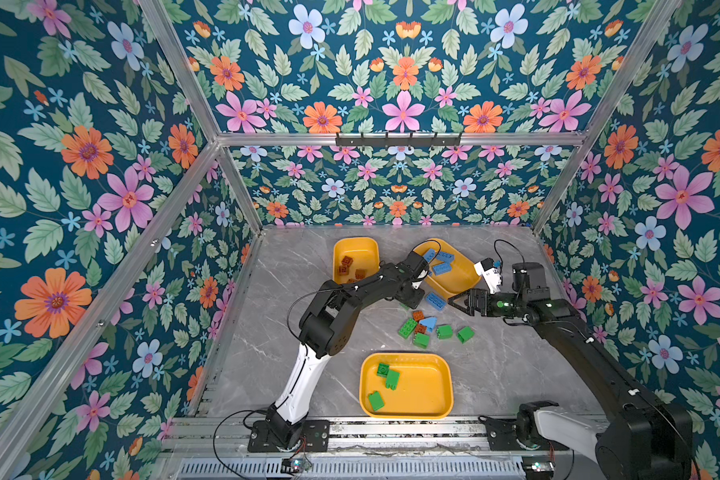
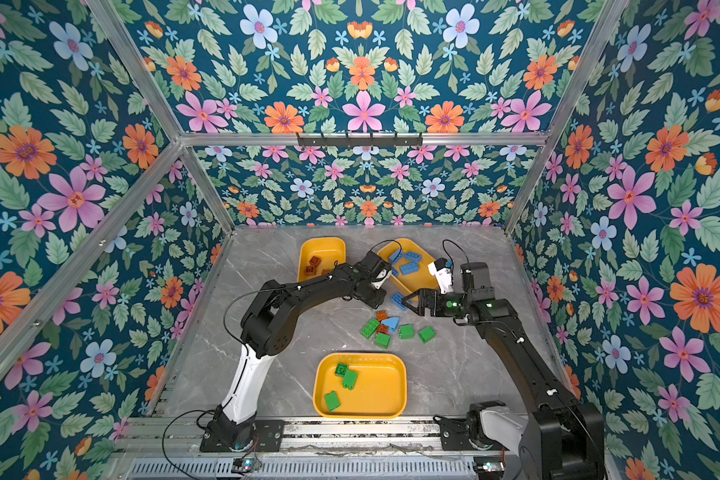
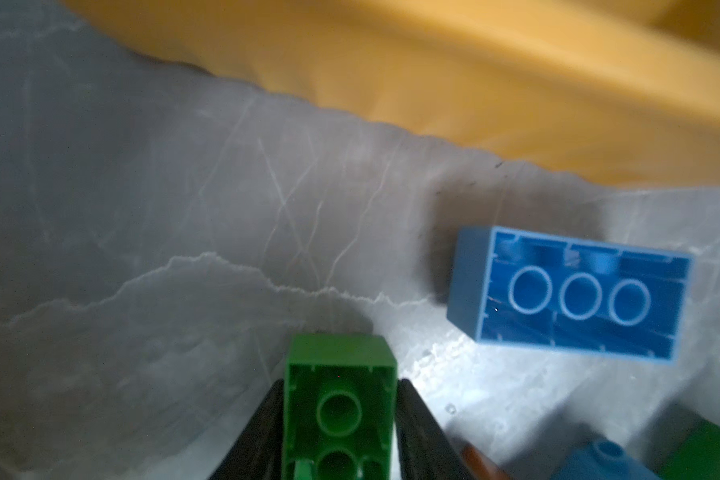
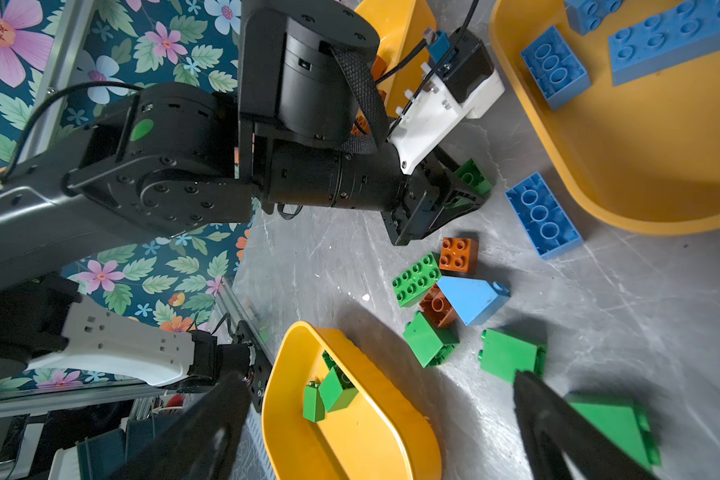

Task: Sort the legos into containers by color
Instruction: 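Lower the open left gripper onto the pile and grasp a green 2x4 brick, then carry the green brick into the near bin and open the left gripper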

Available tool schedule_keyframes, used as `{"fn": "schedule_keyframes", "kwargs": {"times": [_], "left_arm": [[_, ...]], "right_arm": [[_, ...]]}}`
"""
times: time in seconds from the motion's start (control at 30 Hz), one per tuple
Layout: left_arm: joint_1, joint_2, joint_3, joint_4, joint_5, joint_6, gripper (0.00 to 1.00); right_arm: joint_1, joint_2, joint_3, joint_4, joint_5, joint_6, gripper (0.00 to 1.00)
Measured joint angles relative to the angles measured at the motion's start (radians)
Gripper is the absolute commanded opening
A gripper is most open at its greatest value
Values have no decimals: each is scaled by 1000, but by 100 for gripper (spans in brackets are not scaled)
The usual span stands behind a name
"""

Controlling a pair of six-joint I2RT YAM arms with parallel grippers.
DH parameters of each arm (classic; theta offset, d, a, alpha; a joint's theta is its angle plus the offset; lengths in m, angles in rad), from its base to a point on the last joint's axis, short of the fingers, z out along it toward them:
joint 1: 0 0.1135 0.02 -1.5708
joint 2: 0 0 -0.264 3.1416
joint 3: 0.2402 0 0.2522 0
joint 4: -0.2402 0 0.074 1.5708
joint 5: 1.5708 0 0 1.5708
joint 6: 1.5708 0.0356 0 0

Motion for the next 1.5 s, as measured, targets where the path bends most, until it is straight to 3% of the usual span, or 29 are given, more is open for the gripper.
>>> {"fn": "schedule_keyframes", "kwargs": {"times": [0.1,0.37,0.67,0.87,1.13,1.5], "left_arm": [[-3,0,5,-23,-22,1,47],[-10,-3,8,-64,-69,13,28],[-10,-49,106,-122,-81,28,28],[-11,-132,116,-173,-30,35,28],[-71,-380,-119,-195,73,-39,29],[-248,-694,-531,-160,145,-270,30]], "right_arm": [[0,0,0,2,0,0,99],[0,0,-2,4,0,0,99],[0,0,2,4,0,1,99],[0,0,13,5,0,3,99],[0,4,20,19,-3,3,99],[0,24,19,19,-13,-4,99]]}}
